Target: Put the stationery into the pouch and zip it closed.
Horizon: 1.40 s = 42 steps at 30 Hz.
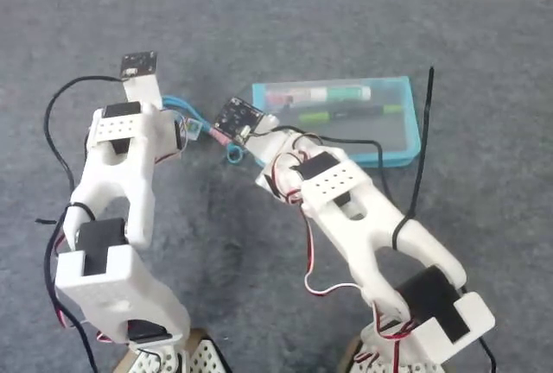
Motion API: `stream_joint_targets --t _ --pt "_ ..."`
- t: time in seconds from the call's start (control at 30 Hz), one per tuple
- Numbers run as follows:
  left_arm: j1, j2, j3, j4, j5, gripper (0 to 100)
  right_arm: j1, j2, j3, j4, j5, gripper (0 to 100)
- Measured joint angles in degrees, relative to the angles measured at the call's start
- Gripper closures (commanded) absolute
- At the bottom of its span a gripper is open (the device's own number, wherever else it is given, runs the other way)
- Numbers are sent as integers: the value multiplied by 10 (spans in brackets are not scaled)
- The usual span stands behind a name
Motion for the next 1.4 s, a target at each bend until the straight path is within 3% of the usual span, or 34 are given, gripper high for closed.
stream_joint_targets --t 0.13,0.43,0.87,1.13,1.4 --pt "0 -11 22 -3 -2 988 0 0 1 0 0 800" --pt "-15 -103 140 -104 -2 985 0 -19 26 0 12 796" --pt "-74 -9 45 -69 25 986 -14 -19 26 11 127 796" --pt "-76 40 -12 -7 13 987 7 84 -32 11 260 757" --pt "-76 40 -16 -6 13 987 8 154 -91 11 273 749"
